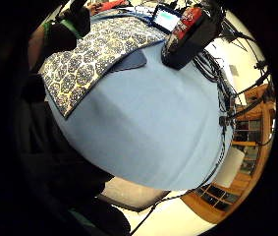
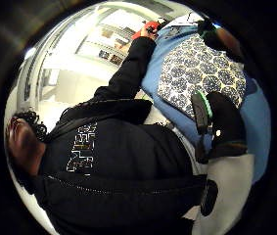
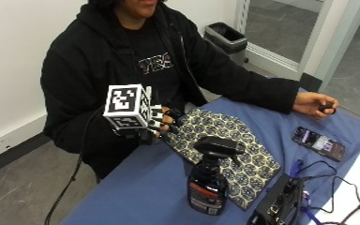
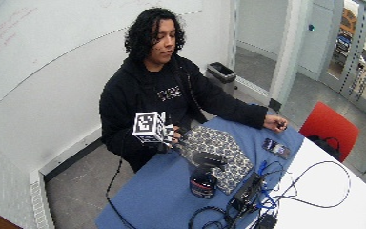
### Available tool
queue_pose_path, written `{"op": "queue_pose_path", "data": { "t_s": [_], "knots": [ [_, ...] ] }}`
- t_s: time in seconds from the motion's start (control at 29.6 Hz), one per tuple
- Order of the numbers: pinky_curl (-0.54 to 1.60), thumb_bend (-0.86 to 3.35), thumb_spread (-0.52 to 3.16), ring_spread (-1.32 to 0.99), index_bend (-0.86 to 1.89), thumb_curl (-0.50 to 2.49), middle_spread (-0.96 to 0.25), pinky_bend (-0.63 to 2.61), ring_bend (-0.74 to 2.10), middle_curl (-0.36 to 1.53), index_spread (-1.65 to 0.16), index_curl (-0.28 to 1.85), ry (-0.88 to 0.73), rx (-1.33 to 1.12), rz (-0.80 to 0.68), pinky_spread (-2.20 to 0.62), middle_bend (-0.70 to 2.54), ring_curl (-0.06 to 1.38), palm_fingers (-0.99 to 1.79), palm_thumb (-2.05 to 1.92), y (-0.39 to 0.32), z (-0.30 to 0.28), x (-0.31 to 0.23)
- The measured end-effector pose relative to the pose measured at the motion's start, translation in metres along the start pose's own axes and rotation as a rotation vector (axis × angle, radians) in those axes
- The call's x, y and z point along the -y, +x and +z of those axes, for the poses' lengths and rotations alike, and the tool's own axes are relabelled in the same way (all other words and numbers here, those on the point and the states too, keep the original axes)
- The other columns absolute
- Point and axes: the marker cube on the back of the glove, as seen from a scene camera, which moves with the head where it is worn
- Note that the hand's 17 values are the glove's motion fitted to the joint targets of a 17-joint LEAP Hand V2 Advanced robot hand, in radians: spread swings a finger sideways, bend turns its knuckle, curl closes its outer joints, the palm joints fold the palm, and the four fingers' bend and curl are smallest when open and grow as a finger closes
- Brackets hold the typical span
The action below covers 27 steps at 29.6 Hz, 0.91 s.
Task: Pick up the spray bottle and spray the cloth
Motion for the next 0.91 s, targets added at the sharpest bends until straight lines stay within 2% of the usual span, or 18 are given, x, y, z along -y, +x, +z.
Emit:
{"op": "queue_pose_path", "data": {
  "t_s": [0.37,0.54,0.68,0.91],
  "knots": [
    [0.21,0.46,0.92,-0.07,0.15,0.18,-0.05,0.34,0.45,0.20,-0.30,0.19,0.015,0.008,0.012,0.13,0.28,0.23,0.69,0.66,0.000,0.003,-0.012],
    [0.23,0.45,1.05,-0.07,0.14,0.21,-0.05,0.33,0.44,0.24,-0.32,0.21,0.100,0.011,0.064,0.14,0.28,0.25,0.68,0.67,0.003,0.010,0.018],
    [0.24,0.44,1.12,-0.07,0.13,0.22,-0.05,0.32,0.44,0.26,-0.32,0.22,0.043,0.018,0.044,0.15,0.28,0.27,0.69,0.68,0.011,0.003,-0.010],
    [0.27,0.41,1.20,-0.08,0.13,0.25,-0.04,0.31,0.44,0.29,-0.33,0.23,0.010,-0.017,0.069,0.15,0.28,0.29,0.69,0.69,0.024,-0.008,-0.011]
  ]
}}
